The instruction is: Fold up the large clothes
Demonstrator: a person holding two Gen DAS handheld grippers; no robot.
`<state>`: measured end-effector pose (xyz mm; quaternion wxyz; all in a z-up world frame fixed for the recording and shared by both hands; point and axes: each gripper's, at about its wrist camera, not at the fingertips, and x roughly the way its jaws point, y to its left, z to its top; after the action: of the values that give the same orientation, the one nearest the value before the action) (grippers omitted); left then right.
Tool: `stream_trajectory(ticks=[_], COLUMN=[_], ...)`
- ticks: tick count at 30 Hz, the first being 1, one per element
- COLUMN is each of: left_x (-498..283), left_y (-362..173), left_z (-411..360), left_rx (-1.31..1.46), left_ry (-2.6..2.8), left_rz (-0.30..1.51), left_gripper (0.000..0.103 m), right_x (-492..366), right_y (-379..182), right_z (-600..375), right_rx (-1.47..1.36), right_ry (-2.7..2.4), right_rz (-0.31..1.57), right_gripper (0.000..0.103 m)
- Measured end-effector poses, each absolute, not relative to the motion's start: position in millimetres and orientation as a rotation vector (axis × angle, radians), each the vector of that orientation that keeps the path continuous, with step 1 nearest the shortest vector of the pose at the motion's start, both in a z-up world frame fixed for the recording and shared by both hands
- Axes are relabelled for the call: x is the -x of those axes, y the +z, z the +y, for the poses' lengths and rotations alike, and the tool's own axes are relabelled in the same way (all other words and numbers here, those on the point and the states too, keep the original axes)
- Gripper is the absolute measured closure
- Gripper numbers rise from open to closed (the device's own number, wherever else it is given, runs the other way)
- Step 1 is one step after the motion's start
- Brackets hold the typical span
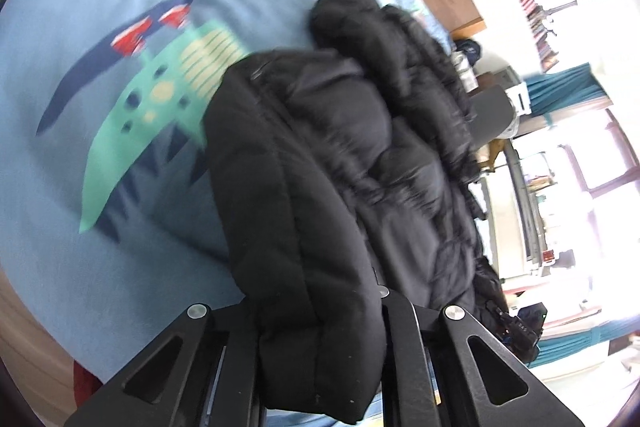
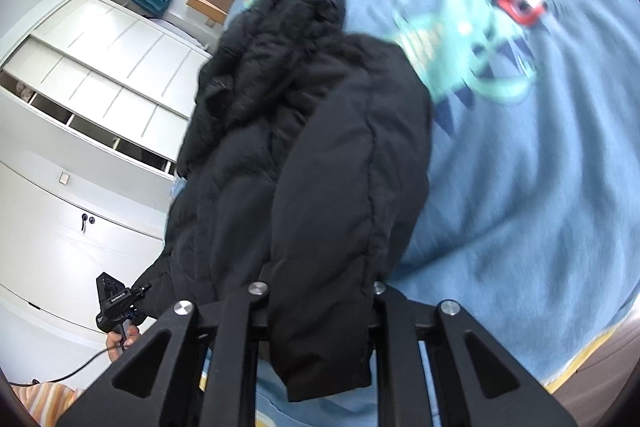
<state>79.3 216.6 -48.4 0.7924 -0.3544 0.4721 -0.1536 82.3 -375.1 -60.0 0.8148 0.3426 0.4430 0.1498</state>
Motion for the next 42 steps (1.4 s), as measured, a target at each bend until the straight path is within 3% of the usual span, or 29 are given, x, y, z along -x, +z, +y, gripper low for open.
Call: stream_trajectory(ticks=[14, 24, 32, 42], left_x=[-153.6, -311.2, -477.4, -618.5], left_y=[64.9, 118.8, 71.3, -44.5], left_z=[220.0, 234.8, 216.2, 193.7], left_rx=[0.793, 0.888, 0.892, 0.951], left_ry=[-0.474, -0.450, -0.307, -0.201], left_rz=[0.784, 0.708, 0.835, 1.008], left_gripper=[0.092, 0.092, 0.090, 0.084], right_x=[-148.5, -282.4, -451.2, -600.9], right_y=[63.0, 127.1, 102.5, -10.0], right_z=[-383.9, -412.3, -417.4, -428.9], right_rx=[-0.671, -0.810, -0.812, -0.830], right_ry=[0.371, 0.325, 0.162, -0.021], right_rz=[0.658, 0.534, 0.644, 0.843], right_gripper=[0.090, 0.091, 0.091, 0.090])
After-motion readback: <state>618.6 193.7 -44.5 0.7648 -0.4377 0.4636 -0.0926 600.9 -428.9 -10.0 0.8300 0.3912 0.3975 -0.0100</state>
